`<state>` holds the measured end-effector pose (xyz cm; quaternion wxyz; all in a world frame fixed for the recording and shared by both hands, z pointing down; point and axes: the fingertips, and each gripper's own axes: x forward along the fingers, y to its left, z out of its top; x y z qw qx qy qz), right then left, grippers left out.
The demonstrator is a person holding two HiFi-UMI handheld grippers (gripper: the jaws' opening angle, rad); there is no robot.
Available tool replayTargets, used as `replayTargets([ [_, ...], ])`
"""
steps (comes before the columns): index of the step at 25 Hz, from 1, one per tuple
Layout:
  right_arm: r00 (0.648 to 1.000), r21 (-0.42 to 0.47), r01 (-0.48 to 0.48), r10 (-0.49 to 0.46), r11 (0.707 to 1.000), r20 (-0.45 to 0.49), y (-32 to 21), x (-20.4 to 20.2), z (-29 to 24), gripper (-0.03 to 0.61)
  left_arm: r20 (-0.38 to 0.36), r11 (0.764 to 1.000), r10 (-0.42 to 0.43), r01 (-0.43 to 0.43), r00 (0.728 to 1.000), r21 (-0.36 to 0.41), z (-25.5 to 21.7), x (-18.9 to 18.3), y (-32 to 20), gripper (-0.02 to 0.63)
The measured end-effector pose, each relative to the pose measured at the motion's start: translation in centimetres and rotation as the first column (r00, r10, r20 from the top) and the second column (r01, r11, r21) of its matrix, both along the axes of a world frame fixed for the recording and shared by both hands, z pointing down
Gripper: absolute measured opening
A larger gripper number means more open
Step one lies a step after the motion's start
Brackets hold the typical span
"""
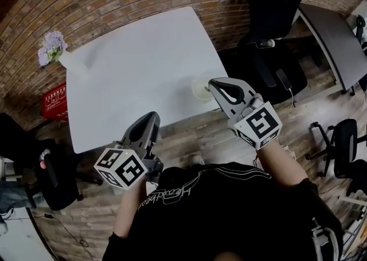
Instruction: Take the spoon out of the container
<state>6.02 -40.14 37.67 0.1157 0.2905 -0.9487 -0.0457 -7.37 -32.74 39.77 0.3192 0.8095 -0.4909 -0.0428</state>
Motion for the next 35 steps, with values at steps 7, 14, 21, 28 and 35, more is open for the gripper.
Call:
replayTargets([
  [7,0.995,-0.042,0.052,-0.048,0.998,0.092,2.9,1.2,-3.9,-0.002,0.021,0.996,0.062,-0.063,0.998,0.057,-2.2,2.1,-0.5,0.005],
  [14,0.993,-0.061,0.080,-0.075,0.995,0.088,5.0,1.5,-5.1,-0.002,0.145,0.986,0.102,-0.119,0.984,0.116,-4.2,3.5,-0.6,0.005],
  [21,0.991,-0.107,0.080,-0.068,0.991,0.116,4.8,2.0,-4.9,-0.002,0.168,0.977,0.136,-0.161,0.976,0.141,-5.3,4.5,-0.7,0.005],
  [28,0.992,-0.117,0.068,-0.055,0.991,0.110,4.4,1.5,-4.2,-0.002,0.165,0.975,0.148,-0.171,0.975,0.138,-5.2,4.4,-1.0,0.005],
  [35,0.994,-0.117,0.053,-0.042,0.992,0.100,3.7,1.4,-3.7,-0.002,0.160,0.976,0.157,-0.177,0.975,0.124,-4.6,4.1,-1.5,0.005],
])
